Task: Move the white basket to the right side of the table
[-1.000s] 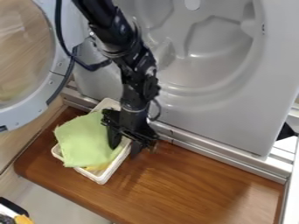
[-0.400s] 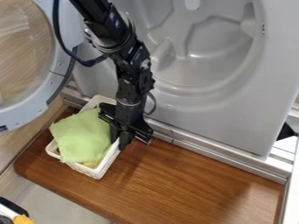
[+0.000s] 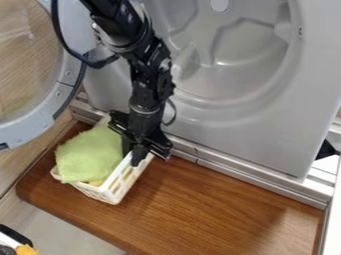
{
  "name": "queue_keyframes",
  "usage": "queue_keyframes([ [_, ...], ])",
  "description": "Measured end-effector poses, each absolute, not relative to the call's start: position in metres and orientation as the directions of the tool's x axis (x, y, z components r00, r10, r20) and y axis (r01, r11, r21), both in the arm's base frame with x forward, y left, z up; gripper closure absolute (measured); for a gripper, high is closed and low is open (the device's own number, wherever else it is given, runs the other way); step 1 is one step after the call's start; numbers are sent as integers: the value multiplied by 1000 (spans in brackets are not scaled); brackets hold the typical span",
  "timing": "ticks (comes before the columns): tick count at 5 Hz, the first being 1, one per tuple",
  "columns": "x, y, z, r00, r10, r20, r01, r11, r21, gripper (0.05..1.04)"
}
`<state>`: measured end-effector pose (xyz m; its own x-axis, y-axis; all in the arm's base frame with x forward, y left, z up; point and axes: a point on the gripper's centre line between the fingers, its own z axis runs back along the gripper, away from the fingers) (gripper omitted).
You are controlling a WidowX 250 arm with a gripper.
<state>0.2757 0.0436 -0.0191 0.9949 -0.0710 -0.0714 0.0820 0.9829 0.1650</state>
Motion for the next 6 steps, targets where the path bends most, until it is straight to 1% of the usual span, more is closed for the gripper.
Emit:
queue_keyframes([
  [1,271,13,-5,988,-108,-114,128,974,185,983],
  [2,277,-23,8,983,-126,-136,150,971,184,983],
  [3,279,-73,15,980,-131,-152,158,972,177,983],
  [4,281,-116,7,980,-50,-193,87,979,187,983],
  [5,274,-148,-3,981,46,-188,-5,977,214,983],
  [6,274,-163,-20,972,124,-198,-72,965,251,983],
])
